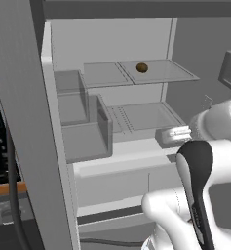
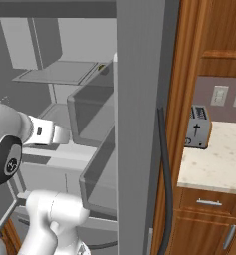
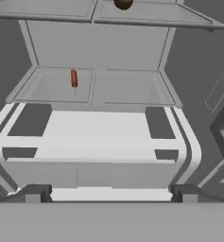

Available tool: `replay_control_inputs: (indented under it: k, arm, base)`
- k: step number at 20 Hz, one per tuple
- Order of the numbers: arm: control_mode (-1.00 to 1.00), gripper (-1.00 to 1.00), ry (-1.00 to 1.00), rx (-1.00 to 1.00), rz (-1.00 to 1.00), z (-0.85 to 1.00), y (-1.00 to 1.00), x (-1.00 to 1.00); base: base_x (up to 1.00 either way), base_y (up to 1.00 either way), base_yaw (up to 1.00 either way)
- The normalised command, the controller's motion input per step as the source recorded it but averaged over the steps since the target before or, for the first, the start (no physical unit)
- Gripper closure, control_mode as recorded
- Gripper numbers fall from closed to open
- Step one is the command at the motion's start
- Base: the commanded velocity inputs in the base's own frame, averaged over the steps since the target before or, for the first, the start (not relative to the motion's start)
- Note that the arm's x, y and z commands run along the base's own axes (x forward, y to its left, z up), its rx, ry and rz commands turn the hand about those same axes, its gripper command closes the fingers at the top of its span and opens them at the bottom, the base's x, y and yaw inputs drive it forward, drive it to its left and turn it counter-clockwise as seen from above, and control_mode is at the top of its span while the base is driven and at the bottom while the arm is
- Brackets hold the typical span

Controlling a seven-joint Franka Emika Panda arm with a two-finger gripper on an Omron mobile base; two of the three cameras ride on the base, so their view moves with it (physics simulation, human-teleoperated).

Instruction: Pick up the banana and kiwi from the fridge and place one fruit on each plate on the dining counter.

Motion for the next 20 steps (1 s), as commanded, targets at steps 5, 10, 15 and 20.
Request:
replay_control_inputs:
  k: [5, 10, 15, 20]
  arm:
    - [-1.0, -1.0, -0.05, 0.02, -0.01, 0.85, 0.02, 0.04]
    - [-1.0, -1.0, -0.18, 0.02, -0.03, 0.64, -0.01, 0.07]
    - [-1.0, -1.0, -0.09, 0.0, -0.1, 0.34, -0.05, 0.37]
    - [-1.0, -1.0, 0.0, 0.0, -0.11, 0.11, -0.03, 0.65]
  base:
    - [0.0, 0.0, 0.0]
    - [0.0, 0.0, 0.0]
    - [0.0, 0.0, 0.0]
    - [0.0, 0.0, 0.0]
